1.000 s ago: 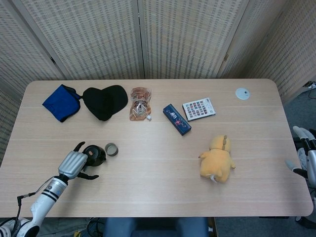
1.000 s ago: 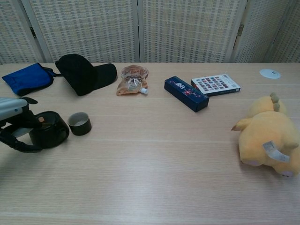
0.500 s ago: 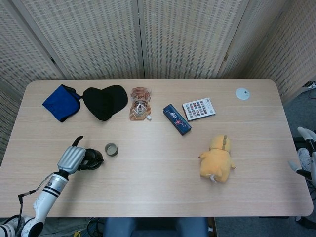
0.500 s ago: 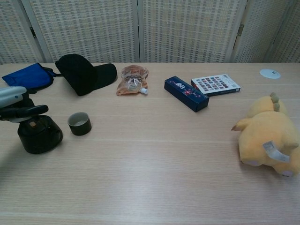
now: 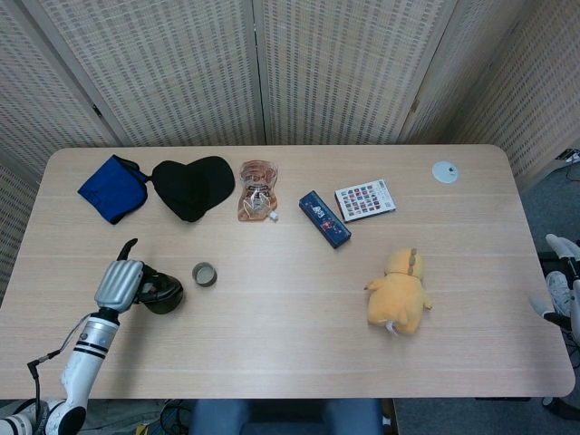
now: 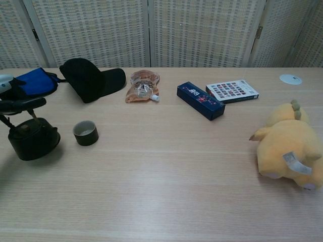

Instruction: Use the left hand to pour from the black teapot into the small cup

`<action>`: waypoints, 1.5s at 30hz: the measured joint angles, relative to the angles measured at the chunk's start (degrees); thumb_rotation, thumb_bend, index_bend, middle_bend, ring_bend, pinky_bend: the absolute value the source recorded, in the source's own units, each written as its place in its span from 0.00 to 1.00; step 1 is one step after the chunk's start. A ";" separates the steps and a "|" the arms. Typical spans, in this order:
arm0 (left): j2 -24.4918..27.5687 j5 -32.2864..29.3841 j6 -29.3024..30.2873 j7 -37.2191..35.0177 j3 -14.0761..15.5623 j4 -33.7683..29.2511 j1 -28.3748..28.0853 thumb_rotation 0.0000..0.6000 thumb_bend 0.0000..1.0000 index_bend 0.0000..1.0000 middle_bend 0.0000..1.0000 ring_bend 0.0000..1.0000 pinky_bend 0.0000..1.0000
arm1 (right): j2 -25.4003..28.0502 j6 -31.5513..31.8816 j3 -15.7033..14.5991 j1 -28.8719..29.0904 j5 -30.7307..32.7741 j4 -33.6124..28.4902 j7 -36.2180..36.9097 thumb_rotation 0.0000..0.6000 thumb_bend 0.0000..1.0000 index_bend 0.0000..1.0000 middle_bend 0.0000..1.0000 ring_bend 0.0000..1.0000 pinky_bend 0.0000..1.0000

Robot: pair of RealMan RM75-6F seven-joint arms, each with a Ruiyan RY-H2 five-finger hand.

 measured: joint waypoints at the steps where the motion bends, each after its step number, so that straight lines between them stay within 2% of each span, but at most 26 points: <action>1: 0.05 -0.09 0.21 0.03 -0.14 -0.14 0.08 0.20 0.12 1.00 1.00 0.95 0.04 | -0.01 0.07 0.00 -0.03 -0.04 -0.05 -0.02 1.00 0.02 0.16 0.19 0.12 0.14; 3: 0.10 -0.26 0.81 0.07 -0.49 -0.41 0.25 0.23 0.14 1.00 1.00 0.96 0.06 | -0.02 0.12 -0.05 -0.09 -0.10 -0.09 -0.05 1.00 0.02 0.16 0.19 0.12 0.14; 7: -0.11 -0.77 2.43 0.27 -1.48 -0.89 0.61 0.50 0.23 1.00 1.00 0.98 0.10 | 0.00 0.43 -0.10 -0.28 -0.24 -0.17 -0.05 1.00 0.02 0.16 0.19 0.12 0.14; 10: -0.50 -1.11 3.88 0.83 -2.21 -1.16 0.92 0.64 0.29 1.00 1.00 0.98 0.13 | 0.02 0.68 -0.16 -0.49 -0.30 -0.21 0.03 1.00 0.02 0.16 0.19 0.12 0.14; 11: -0.65 -1.19 4.39 1.21 -2.42 -1.25 1.04 0.66 0.29 1.00 1.00 0.98 0.13 | 0.04 0.74 -0.18 -0.55 -0.33 -0.22 0.04 1.00 0.02 0.16 0.19 0.12 0.14; 12: -0.76 -1.24 4.71 1.50 -2.56 -1.31 1.12 0.67 0.30 1.00 1.00 0.98 0.13 | 0.05 0.79 -0.21 -0.59 -0.35 -0.23 0.06 1.00 0.02 0.16 0.19 0.12 0.14; 16: -1.25 -1.66 5.96 1.96 -3.27 -1.66 1.45 0.61 0.30 1.00 1.00 0.98 0.16 | 0.04 1.07 -0.29 -0.89 -0.37 -0.18 0.28 1.00 0.02 0.16 0.19 0.12 0.14; 20: -1.67 -1.98 6.89 3.06 -3.76 -1.81 1.66 0.69 0.33 1.00 1.00 0.98 0.19 | 0.01 1.26 -0.34 -1.07 -0.43 -0.04 0.50 1.00 0.02 0.16 0.19 0.12 0.14; 23: -1.66 -1.82 6.97 3.18 -3.80 -2.01 1.69 0.80 0.36 1.00 1.00 0.98 0.19 | -0.01 1.28 -0.35 -1.16 -0.41 0.11 0.67 1.00 0.02 0.16 0.19 0.12 0.14; 38: -0.85 1.48 5.75 4.33 -2.80 -2.46 0.24 0.90 0.36 1.00 1.00 0.98 0.20 | 0.06 0.86 -0.34 -1.09 -0.60 0.65 1.14 1.00 0.02 0.16 0.19 0.12 0.14; 45: -1.15 3.13 4.80 4.89 -2.45 -1.43 -1.23 0.93 0.36 1.00 1.00 0.98 0.20 | 0.62 1.91 0.71 -1.09 -0.11 -0.35 0.44 1.00 0.02 0.16 0.19 0.12 0.14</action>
